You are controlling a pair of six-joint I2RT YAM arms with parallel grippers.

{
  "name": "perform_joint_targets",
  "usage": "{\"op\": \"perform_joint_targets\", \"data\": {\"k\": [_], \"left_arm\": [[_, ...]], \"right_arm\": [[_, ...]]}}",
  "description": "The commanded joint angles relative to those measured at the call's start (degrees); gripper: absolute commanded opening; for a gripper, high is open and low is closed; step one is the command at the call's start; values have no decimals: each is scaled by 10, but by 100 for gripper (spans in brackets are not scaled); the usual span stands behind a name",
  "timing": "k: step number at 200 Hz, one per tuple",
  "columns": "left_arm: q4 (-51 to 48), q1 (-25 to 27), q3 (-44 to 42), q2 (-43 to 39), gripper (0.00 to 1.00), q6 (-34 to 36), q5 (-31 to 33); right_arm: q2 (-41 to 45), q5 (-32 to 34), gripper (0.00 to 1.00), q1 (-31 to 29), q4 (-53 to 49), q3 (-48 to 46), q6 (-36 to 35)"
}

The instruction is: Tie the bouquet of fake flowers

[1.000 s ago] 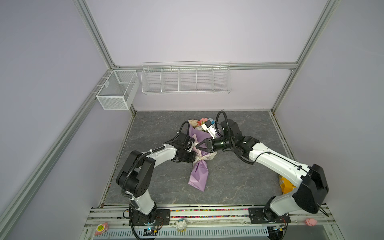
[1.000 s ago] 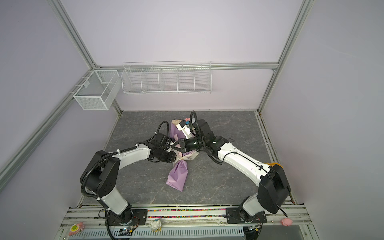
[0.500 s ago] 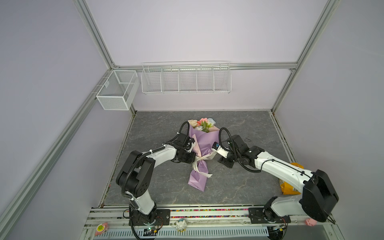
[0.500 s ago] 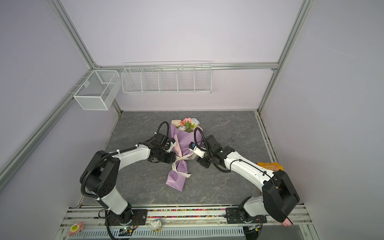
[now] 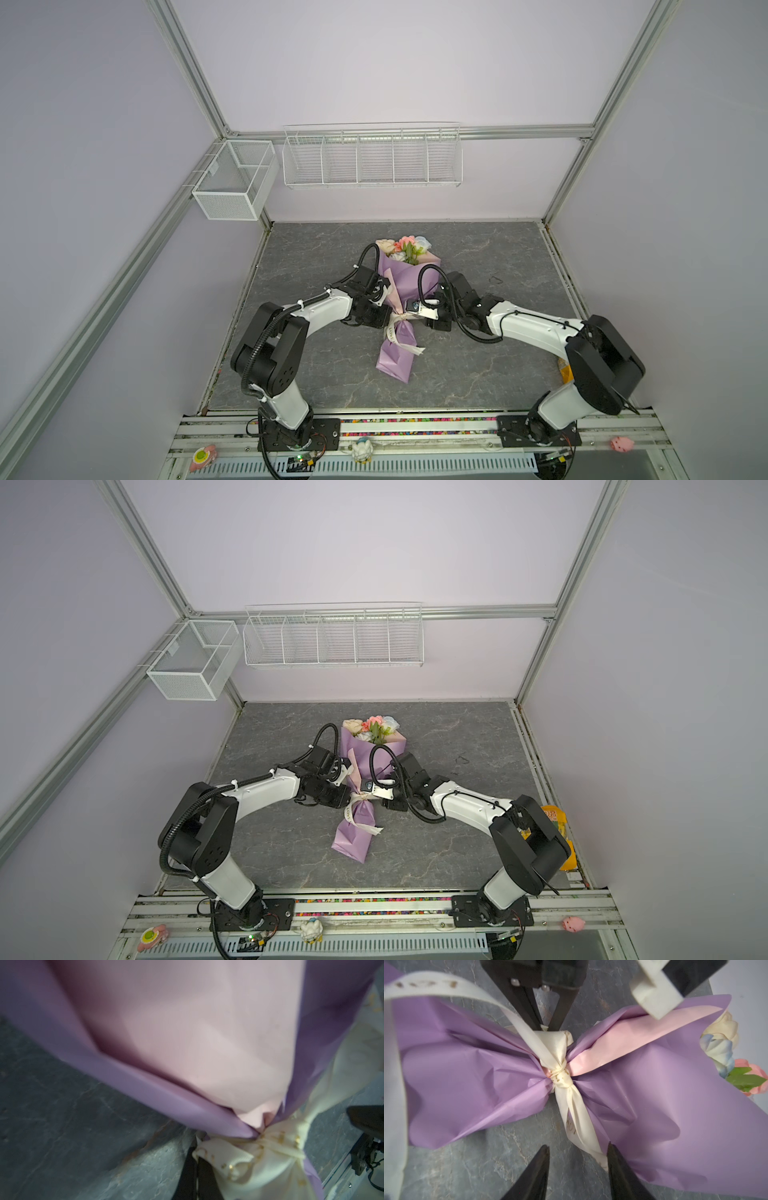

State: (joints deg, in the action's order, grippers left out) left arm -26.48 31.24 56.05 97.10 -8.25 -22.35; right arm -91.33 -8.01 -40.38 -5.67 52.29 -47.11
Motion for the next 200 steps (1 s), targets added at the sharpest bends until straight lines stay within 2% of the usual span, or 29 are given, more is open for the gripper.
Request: {"op": "perform_joint_targets", "data": {"k": [1,38,62,71,86,200], "left_arm": [[-13,3,18,-16,0,10,-7],[-17,3,19,-19,0,11,-6],[-18,3,21,-18,0,12,-8],[-21,3,22,-19,0,13,-6],[-24,3,21,-21,0,15,-2],[-70,-32,12,-46,0,38,38]], "right_arm": [[-23,-12,47,-2,-2,24,-48],[-38,29,37,-7,0,34,-46],[-46,65,24,-7,-11,37,-48],[-42,83,15,-7,12,28,-37],[-27,106,7,-7,53,10,-11],[3,180,7,25,65,-51,39]]}}
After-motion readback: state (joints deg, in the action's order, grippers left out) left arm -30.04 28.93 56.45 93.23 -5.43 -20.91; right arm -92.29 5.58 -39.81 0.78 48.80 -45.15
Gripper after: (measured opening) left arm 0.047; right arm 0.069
